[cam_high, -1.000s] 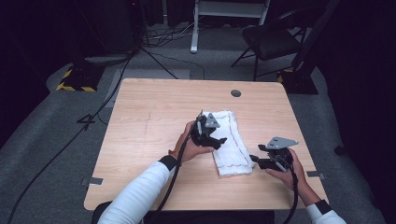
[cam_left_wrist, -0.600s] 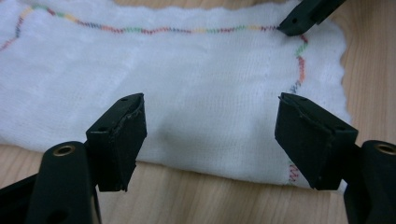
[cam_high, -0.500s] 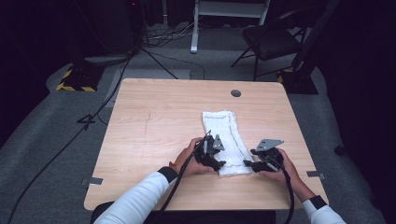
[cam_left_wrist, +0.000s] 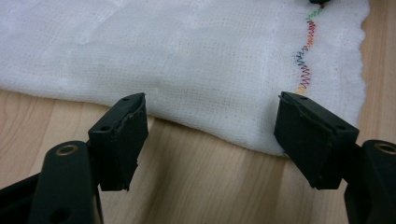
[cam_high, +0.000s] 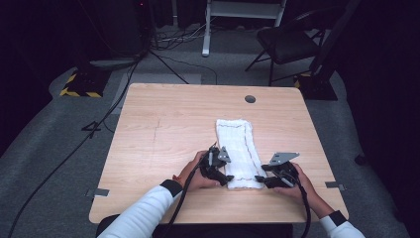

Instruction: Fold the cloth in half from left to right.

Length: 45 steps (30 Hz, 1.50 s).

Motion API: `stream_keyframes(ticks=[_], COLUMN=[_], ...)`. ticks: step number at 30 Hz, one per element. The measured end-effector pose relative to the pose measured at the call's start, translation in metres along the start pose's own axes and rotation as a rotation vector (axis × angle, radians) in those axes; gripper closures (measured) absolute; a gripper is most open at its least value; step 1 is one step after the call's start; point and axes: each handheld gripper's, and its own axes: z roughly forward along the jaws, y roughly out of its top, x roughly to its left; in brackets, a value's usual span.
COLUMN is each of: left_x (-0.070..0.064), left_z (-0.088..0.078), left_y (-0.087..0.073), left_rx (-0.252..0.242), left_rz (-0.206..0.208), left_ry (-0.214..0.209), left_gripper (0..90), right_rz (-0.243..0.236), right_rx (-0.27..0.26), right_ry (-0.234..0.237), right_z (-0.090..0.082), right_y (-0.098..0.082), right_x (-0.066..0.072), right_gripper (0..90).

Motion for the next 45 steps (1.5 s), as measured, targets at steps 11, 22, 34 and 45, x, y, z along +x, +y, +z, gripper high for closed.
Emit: stream_keyframes(ticks=[11, 22, 34, 45], left_x=[-0.009, -0.019, 0.003, 0.054], left_z=[-0.013, -0.025, -0.036, -0.023], left_y=[-0.014, -0.023, -0.011, 0.014], left_rx=[0.008, 0.011, -0.036, -0.05], left_rz=[0.014, 0.032, -0.001, -0.065], left_ry=[0.02, 0.061, 0.103, 0.197], left_gripper=[26.1, 25.4, 23.1, 22.9], right_rz=[-0.027, -0.08, -0.034, 0.047], right_rx=[0.005, 0.015, -0.097, -0.091], right_ry=[0.03, 0.064, -0.052, -0.139], right_z=[0.002, 0.001, -0.019, 0.004], right_y=[0.003, 0.006, 0.017, 0.053], right_x=[0.018, 0.028, -0.007, -0.054], right_gripper=[47.3, 37.4, 37.6, 39.2])
